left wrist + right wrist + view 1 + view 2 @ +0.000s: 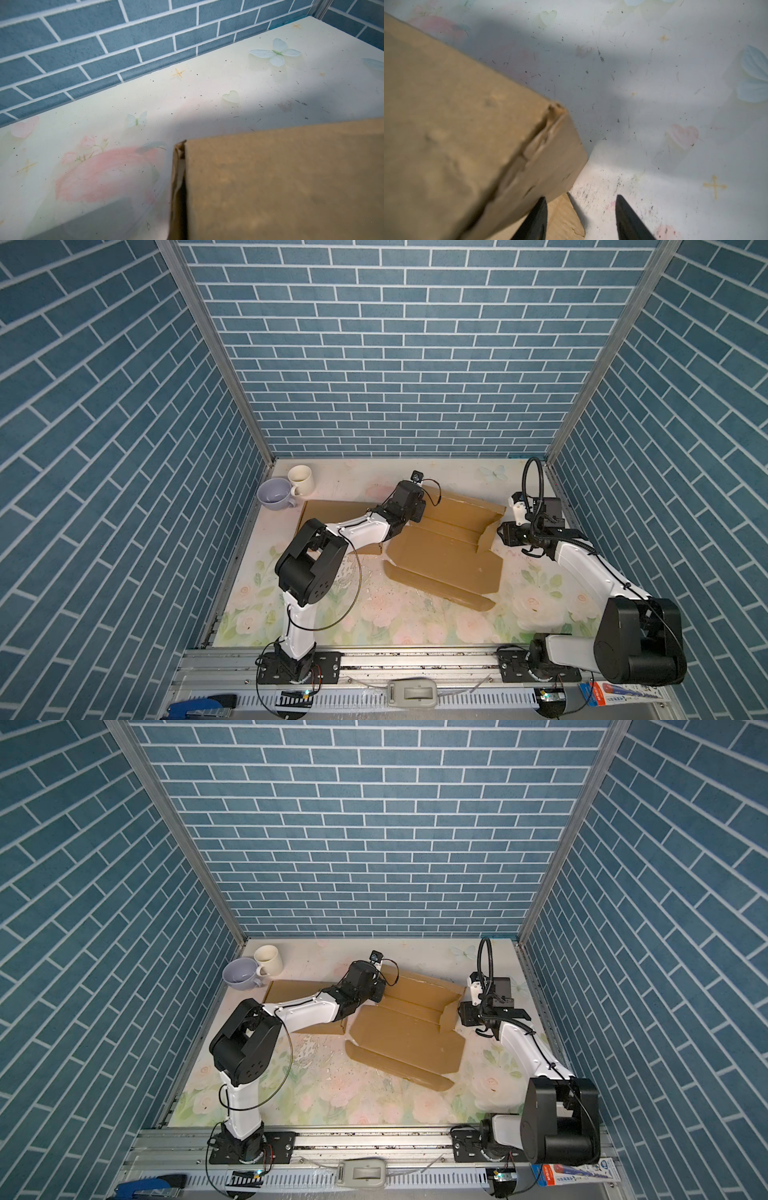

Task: Fold the paper box

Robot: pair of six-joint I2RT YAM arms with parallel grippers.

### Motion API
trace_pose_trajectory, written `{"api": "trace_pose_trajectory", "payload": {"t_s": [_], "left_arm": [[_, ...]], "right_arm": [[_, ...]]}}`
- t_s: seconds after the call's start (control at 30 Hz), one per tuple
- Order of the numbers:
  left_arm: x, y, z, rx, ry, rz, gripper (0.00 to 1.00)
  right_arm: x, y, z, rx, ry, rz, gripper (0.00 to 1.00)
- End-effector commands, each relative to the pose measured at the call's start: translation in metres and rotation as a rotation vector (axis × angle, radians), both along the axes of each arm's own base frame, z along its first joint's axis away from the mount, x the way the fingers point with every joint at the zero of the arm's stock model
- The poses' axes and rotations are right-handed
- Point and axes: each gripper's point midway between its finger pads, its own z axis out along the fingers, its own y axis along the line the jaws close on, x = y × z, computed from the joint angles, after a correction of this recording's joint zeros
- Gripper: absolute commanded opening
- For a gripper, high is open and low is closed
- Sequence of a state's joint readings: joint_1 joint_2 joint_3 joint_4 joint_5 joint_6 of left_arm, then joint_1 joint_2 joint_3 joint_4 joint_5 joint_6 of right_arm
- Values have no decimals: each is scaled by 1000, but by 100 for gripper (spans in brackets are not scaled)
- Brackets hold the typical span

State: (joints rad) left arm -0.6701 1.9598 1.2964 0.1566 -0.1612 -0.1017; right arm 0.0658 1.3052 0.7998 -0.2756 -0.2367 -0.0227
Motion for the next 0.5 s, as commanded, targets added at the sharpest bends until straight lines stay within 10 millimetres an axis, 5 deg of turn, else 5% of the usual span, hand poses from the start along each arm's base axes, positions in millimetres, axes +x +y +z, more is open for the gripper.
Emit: {"api": "trace_pose_trajectory", "payload": {"t_s": [0.0, 0.3, 0.47], "left_arm": [[-18, 9, -43, 81, 130, -12, 0], [-18, 10, -44, 91, 131, -12, 0], [-20, 12, -45, 94, 133, -8, 0]], "right_arm": [[-5, 22, -5, 72, -11, 71, 54], [-32, 20, -25, 68, 90, 60, 36], [-27, 32, -21, 117, 84, 101, 41]]}}
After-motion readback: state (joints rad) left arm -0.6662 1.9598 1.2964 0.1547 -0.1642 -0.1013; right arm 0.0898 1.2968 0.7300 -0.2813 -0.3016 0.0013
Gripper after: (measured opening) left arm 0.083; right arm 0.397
